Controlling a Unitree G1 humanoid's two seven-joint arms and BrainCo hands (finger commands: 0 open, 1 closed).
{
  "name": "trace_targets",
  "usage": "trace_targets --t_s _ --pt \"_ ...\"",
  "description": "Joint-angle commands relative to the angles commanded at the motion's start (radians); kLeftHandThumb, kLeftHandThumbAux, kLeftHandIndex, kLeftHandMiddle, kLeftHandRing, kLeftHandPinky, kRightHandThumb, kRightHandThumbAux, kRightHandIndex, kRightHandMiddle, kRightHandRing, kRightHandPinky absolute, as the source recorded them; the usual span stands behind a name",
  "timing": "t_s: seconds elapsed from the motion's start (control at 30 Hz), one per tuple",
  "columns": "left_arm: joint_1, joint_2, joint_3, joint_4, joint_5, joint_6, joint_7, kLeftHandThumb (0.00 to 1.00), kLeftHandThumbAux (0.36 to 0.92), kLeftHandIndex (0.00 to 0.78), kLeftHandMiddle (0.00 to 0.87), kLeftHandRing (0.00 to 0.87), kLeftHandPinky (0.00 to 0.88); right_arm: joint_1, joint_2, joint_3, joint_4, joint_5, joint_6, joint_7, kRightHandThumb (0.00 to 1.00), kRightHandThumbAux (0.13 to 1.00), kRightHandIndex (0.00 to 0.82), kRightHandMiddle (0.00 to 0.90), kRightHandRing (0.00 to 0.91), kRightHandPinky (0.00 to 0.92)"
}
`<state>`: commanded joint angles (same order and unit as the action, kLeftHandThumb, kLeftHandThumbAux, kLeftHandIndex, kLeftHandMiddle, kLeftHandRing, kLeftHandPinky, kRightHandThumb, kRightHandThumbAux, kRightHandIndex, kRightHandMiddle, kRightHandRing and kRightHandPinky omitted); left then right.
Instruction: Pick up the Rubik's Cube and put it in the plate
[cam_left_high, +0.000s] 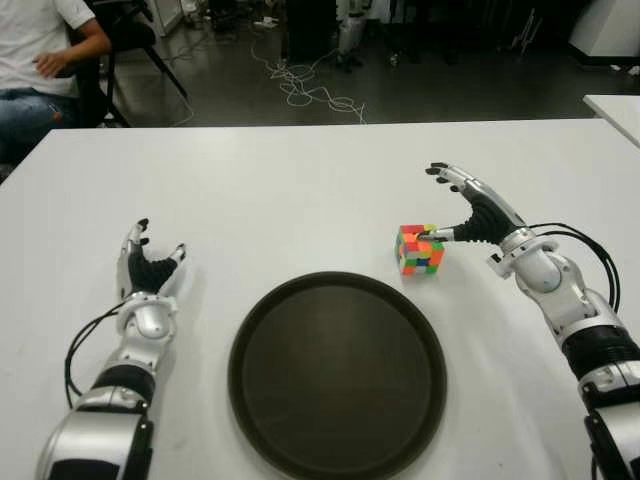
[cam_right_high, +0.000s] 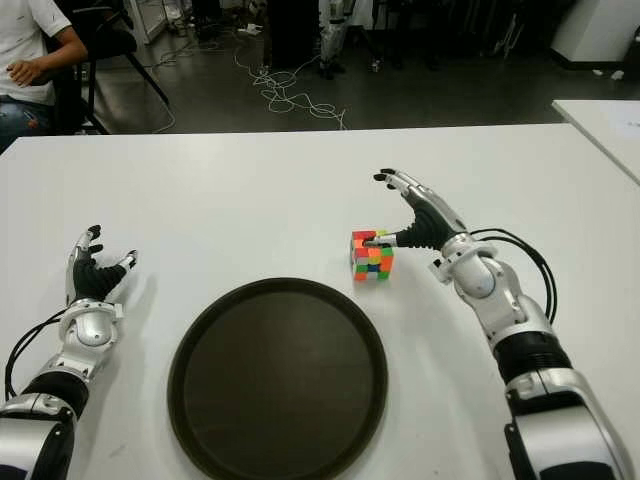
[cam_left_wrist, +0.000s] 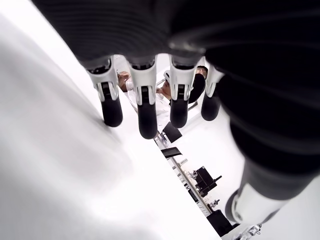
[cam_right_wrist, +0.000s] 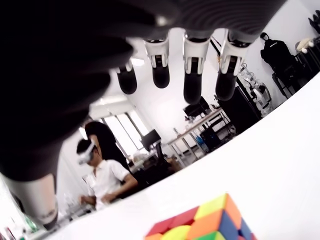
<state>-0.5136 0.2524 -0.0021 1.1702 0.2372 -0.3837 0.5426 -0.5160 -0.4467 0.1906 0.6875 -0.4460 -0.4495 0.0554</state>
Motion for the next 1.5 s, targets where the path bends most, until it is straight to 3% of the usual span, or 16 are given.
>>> trace_targets --t_s 0.43,0.7,0.83,0.97,1.07,1.2,1.27,1.37,1.5 --pt "0.002 0.002 -0.009 -0.003 0.012 -0.001 0.009 0.148 0.737 0.089 0.133 0.132 0.127 0.014 -0.026 0.033 -0.113 -0.032 0.136 0.09 0.0 0.65 0.046 0.086 0.111 0.114" --pt "0.005 0.001 -0.007 -0.007 0.004 -0.016 -0.001 0.154 0.731 0.092 0.147 0.153 0.166 0.005 -0.045 0.061 -0.142 -0.044 0.176 0.155 0.0 0.684 0.041 0.067 0.122 0.145" --pt "0.005 0.0 -0.008 -0.009 0.005 -0.013 -0.001 0.153 0.737 0.092 0.145 0.159 0.194 -0.006 -0.052 0.078 -0.148 -0.05 0.196 0.206 0.0 0.692 0.025 0.062 0.152 0.272" --pt "0.004 0.0 -0.009 -0.011 0.006 -0.002 -0.002 0.139 0.732 0.087 0.142 0.147 0.15 -0.016 -0.053 0.092 -0.148 -0.055 0.211 0.236 0.0 0.7 0.014 0.079 0.303 0.428" --pt "0.002 0.002 -0.012 -0.011 0.011 0.007 0.001 0.134 0.731 0.088 0.144 0.145 0.148 -0.019 -0.05 0.097 -0.151 -0.059 0.217 0.246 0.0 0.712 0.005 0.095 0.416 0.497" --pt "0.0 0.004 -0.017 -0.007 0.016 0.01 0.006 0.138 0.734 0.093 0.149 0.153 0.168 -0.016 -0.044 0.097 -0.159 -0.059 0.228 0.25 0.0 0.741 0.001 0.099 0.471 0.471" --pt "0.0 0.005 -0.019 -0.006 0.017 0.01 0.009 0.148 0.734 0.097 0.149 0.157 0.176 -0.014 -0.041 0.096 -0.163 -0.058 0.235 0.251 0.0 0.761 0.005 0.087 0.33 0.289" --pt "0.001 0.005 -0.02 -0.006 0.017 0.006 0.01 0.154 0.733 0.099 0.149 0.157 0.172 -0.011 -0.038 0.095 -0.168 -0.052 0.234 0.251 0.0 0.768 0.009 0.079 0.211 0.204" --pt "0.002 0.003 -0.018 -0.008 0.014 0.001 0.013 0.156 0.731 0.099 0.147 0.145 0.132 -0.011 -0.026 0.097 -0.169 -0.048 0.24 0.251 0.0 0.748 0.017 0.076 0.136 0.113"
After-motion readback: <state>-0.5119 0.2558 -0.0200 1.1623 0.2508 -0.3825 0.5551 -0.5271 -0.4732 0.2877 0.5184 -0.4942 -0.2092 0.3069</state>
